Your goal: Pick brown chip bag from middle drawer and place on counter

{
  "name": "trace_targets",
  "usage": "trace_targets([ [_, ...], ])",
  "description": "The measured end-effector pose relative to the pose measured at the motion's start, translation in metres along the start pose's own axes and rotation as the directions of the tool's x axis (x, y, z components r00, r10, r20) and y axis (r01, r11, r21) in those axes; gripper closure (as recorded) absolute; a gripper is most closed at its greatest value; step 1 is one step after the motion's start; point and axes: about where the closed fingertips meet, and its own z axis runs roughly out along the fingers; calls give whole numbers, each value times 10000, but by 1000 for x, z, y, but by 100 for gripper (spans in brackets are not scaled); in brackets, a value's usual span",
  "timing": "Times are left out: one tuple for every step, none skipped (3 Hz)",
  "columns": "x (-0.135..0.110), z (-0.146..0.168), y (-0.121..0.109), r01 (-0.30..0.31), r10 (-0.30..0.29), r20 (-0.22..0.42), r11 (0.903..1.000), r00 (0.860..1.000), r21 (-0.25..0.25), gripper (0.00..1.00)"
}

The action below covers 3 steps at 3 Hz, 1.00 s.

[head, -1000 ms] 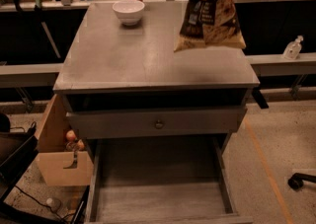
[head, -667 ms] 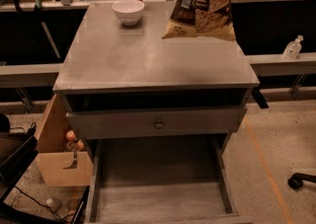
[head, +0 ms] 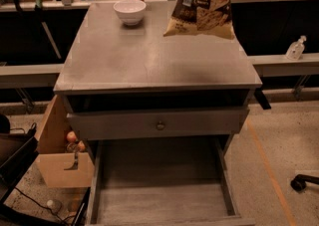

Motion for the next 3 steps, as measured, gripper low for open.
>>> trace_targets([
  [23,46,-40,-357,343,-287,9982,9990,-485,100],
  [50,111,-59,-1011,932,-589,9837,9939,-1487,100],
  [61,168,-61,-1527,1460,-481,9675,9881,-2014,100],
])
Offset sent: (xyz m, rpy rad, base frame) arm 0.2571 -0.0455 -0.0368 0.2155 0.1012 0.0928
